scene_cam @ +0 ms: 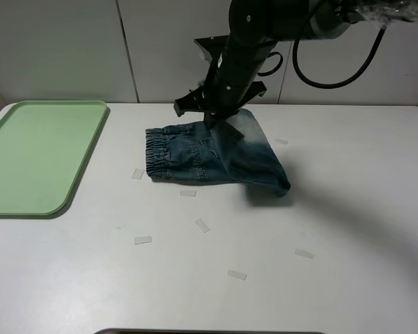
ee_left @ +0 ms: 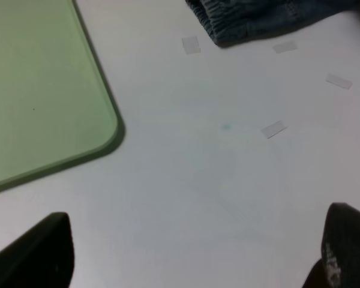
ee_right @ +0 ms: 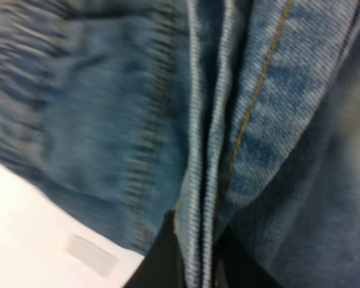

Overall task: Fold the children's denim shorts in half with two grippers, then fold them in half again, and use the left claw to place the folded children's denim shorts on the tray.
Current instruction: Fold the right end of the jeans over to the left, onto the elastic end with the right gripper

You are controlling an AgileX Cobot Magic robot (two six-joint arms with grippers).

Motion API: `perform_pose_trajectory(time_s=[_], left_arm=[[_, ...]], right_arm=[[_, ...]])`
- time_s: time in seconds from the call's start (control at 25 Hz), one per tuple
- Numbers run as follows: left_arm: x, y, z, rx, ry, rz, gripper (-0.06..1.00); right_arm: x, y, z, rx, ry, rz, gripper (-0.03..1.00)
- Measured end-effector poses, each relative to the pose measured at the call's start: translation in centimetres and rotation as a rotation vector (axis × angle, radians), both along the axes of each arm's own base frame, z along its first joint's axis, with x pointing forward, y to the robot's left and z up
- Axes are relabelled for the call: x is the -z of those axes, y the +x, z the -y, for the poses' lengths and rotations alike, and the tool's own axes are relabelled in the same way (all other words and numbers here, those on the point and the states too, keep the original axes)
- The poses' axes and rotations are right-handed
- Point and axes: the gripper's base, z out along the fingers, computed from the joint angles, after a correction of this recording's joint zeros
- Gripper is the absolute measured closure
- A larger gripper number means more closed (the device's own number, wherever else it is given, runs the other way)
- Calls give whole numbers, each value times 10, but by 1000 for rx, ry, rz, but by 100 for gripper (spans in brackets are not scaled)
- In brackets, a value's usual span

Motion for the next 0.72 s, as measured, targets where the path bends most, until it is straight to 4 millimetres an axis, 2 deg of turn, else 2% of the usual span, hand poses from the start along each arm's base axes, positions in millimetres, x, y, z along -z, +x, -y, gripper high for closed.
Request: perform_pose_trajectory(time_s=[0.32, 0.4, 0.52, 0.56, 0.6, 0.72], left_arm=[[0, 0, 0, 0, 0, 0, 13], [0, 0, 0, 0, 0, 0, 13], [0, 0, 0, 0, 0, 0, 13], [0, 0, 0, 0, 0, 0, 13], [0, 0, 0, 0, 0, 0, 13], [0, 0, 0, 0, 0, 0, 13]], right_arm=[[-5, -18, -35, -4, 129, 23, 96], [-6, -21, -42, -33, 144, 51, 83], [-9, -27, -55, -111, 160, 111, 47], [-10, -30, -60, -137, 168, 128, 39], [-11, -34, -65, -152, 178, 142, 34], [-13, -44, -78, -203, 193, 175, 29]])
